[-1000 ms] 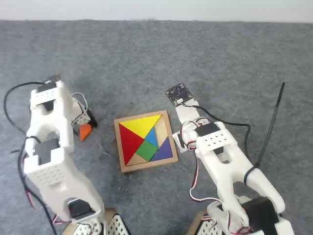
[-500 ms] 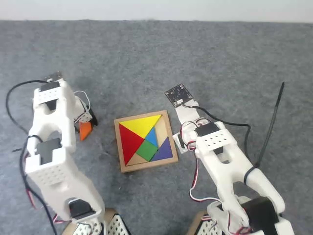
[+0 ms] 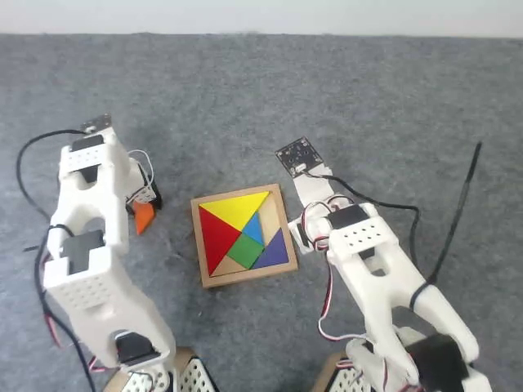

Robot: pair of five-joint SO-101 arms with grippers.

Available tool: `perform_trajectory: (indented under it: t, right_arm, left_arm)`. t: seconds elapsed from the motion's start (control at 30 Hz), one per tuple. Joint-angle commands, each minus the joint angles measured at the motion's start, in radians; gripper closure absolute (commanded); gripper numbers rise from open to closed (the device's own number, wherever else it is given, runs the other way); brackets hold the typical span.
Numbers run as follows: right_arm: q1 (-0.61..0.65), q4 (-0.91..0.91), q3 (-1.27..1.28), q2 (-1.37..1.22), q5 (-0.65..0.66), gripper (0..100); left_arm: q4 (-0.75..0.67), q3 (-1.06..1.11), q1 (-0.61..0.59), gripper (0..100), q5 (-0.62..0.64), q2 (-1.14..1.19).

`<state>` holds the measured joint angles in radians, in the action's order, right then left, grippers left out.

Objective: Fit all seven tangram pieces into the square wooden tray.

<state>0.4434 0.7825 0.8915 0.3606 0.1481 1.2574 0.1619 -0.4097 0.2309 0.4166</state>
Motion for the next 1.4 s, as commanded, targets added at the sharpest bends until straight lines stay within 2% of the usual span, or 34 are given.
perform_trajectory:
  t: [0.0, 0.3, 0.57, 1.1, 1.37]
  right_arm:
    - [-0.004, 0.005, -0.005, 0.079, 0.011, 99.1]
    - [-0.004, 0.001, 0.002, 0.082, 0.011, 99.1]
    - [-0.004, 0.001, 0.002, 0.082, 0.011, 99.1]
    - [-0.004, 0.001, 0.002, 0.085, 0.011, 99.1]
    - [-0.004, 0.002, 0.002, 0.087, 0.011, 99.1]
  left_arm:
    - [-0.029, -0.008, 0.002, 84, -0.012, -0.017]
    - [-0.028, -0.001, 0.002, 87, -0.04, -0.109]
    - [-0.021, -0.001, -0.006, 87, -0.092, -0.089]
    - [0.029, -0.004, 0.002, 87, -0.094, -0.137]
    - [0.011, -0.001, -0.018, 87, -0.126, -0.126]
